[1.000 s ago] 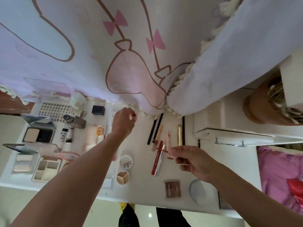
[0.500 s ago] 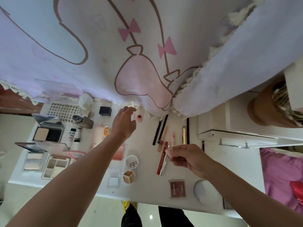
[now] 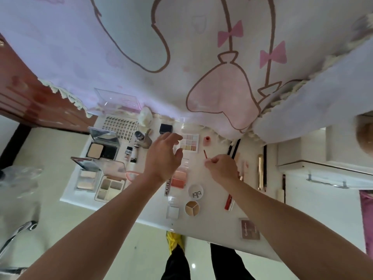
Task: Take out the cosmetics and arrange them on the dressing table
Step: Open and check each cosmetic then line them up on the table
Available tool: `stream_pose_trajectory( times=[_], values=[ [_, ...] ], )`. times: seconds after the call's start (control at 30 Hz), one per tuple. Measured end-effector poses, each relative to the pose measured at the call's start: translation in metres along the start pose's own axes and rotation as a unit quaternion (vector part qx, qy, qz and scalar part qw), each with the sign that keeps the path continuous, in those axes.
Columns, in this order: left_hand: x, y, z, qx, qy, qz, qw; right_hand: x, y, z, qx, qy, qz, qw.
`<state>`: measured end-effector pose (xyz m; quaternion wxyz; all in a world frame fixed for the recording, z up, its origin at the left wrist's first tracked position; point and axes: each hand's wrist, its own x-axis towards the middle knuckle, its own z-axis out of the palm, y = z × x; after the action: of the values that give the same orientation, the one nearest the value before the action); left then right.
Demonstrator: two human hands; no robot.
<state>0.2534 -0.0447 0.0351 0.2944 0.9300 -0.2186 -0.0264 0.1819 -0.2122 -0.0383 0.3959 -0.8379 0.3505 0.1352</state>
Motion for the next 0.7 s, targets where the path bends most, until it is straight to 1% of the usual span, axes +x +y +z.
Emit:
stream_pose_trajectory(
  times=[0.13,0.27,0.53,0.7],
  values=[
    [-0.006,-0.002,-0.004,-0.011,-0.006,-0.021,1.000,0.001,-0.004,0.018,-0.039,0.012,0.031,0.999],
    [-0.007,-0.004,-0.008,-0.021,-0.009,-0.035,0.999,0.003,-0.010,0.025,-0.050,0.013,0.047,0.998],
    [-0.006,-0.011,-0.012,-0.044,-0.010,-0.028,0.999,0.001,-0.009,0.030,-0.055,-0.003,0.077,0.995],
    [-0.006,-0.010,-0.015,-0.049,-0.006,-0.029,0.998,0.001,-0.011,0.030,-0.055,0.000,0.076,0.996]
  ],
)
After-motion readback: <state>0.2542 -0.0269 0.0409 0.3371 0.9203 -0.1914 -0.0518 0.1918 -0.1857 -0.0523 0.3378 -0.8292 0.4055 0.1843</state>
